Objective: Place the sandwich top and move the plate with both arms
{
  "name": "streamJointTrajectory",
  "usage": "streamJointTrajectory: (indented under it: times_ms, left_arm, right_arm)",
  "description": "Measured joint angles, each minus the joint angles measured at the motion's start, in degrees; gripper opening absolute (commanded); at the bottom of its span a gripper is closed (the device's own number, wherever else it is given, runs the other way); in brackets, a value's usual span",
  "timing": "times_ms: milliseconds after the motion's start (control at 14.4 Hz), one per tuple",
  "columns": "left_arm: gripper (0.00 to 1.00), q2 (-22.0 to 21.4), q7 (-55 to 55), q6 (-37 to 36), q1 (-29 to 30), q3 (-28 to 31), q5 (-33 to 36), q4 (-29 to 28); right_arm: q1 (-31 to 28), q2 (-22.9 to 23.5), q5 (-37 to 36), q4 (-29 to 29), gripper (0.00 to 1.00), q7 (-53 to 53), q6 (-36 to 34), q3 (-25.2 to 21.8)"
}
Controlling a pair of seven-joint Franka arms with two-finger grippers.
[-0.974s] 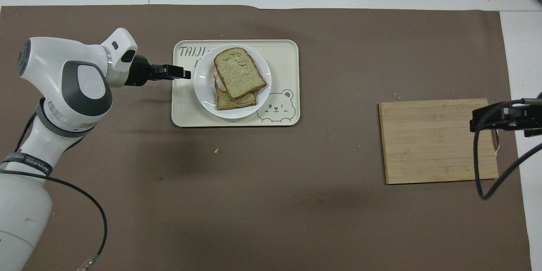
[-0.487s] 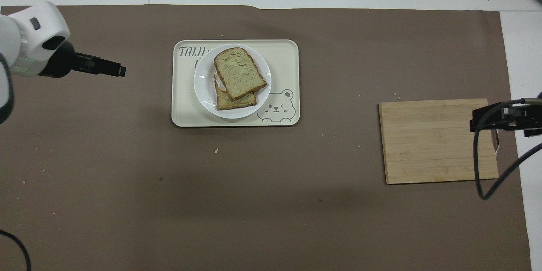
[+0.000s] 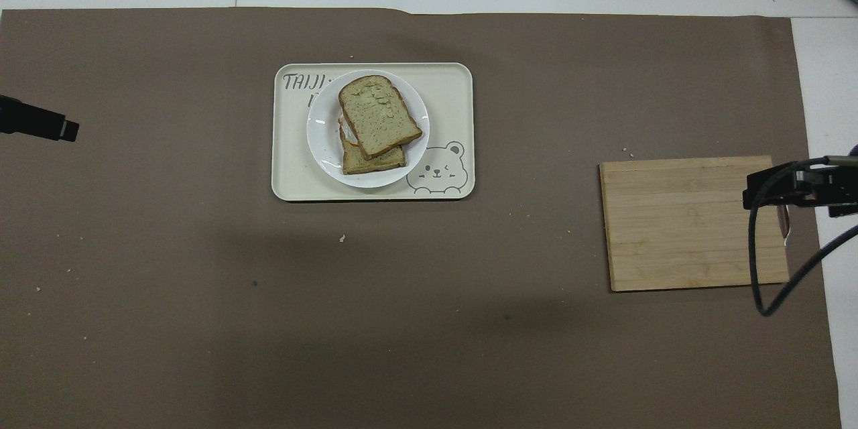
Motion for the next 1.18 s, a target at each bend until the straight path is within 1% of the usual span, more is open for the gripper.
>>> streamJointTrajectory:
  times_ms: [139,557,626,766,835,974,1183]
  left_arm:
    - [1.00,-1.8,0.0,-2.9,0.0,0.0,0.5,0.3]
    - [1.00,-5.9,-1.9,-8.1,0.2,-1.5,3.0,0.4]
    - [1.00,-6.4,-2.2,-8.8,1.8,-3.1,3.2,0.3]
    - [1.00,-6.8,-2.3,-10.0,8.0,-9.4,3.5,0.3]
    - [1.00,-6.7,-2.4,-10.4,10.2,-11.6,3.8,0.2]
    - [1.00,-6.7,-2.4,-11.1,11.6,-13.1,4.3,0.1]
    - [1.00,-6.7,-2.5,-11.8,11.9,-13.3,4.6,-0.1]
  right_arm:
    - [0.0,0.0,0.0,-0.1,1.00,0.0,0.0,0.0]
    - [0.0,0.0,0.0,-0.1,1.00,0.0,0.3,0.0]
    - [0.0,0.0,0.0,-0.1,1.00,0.0,0.3,0.0]
    - [0.0,0.0,0.0,-0.1,1.00,0.0,0.3,0.0]
    - [0.0,0.0,0.0,-0.1,1.00,0.0,0.3,0.0]
    - [0.0,0.0,0.0,-0.1,1.00,0.0,0.3,0.0]
    - [0.0,0.0,0.0,-0.1,1.00,0.0,0.3,0.0]
